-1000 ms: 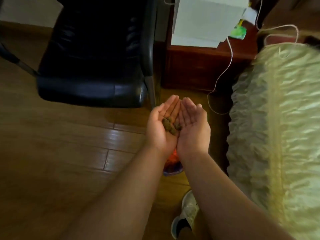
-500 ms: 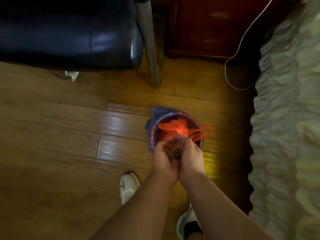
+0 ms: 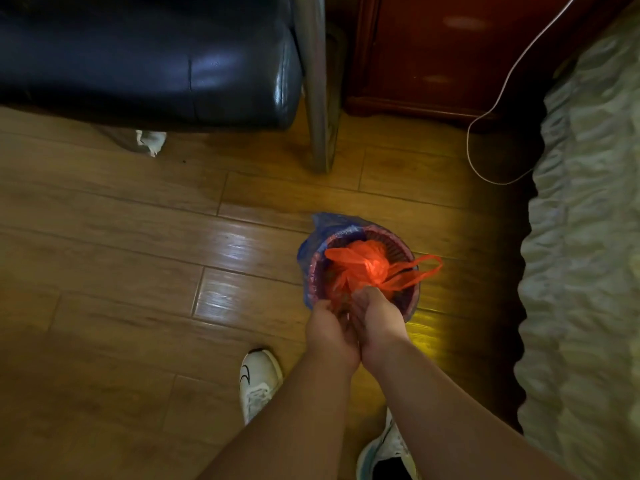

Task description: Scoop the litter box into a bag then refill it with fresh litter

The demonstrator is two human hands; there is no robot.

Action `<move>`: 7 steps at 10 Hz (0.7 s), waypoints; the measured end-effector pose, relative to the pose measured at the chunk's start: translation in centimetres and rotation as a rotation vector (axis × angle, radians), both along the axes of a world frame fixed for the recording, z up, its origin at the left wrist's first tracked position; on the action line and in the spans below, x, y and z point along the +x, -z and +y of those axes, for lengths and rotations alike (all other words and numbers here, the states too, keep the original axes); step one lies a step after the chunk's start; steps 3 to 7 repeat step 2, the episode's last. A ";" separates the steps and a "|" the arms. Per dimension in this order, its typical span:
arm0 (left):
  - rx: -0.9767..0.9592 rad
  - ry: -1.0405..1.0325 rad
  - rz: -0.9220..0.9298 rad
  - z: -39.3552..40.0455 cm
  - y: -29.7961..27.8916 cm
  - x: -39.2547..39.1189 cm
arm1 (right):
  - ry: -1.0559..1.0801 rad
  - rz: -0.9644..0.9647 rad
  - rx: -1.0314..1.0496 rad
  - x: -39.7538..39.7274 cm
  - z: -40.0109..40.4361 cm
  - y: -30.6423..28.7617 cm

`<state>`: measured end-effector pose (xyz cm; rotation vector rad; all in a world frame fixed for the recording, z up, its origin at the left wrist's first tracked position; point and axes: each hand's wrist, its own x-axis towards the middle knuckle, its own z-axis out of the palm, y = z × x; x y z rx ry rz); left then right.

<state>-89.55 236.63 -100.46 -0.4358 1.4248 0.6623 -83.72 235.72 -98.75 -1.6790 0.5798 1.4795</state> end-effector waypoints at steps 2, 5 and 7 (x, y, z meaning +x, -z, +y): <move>0.018 -0.044 0.060 -0.1 0.7 -0.7 | 0.146 0.069 0.075 0.5 0.0 0.9; 0.018 -0.044 0.060 -0.1 0.7 -0.7 | 0.146 0.069 0.075 0.5 0.0 0.9; 0.018 -0.044 0.060 -0.1 0.7 -0.7 | 0.146 0.069 0.075 0.5 0.0 0.9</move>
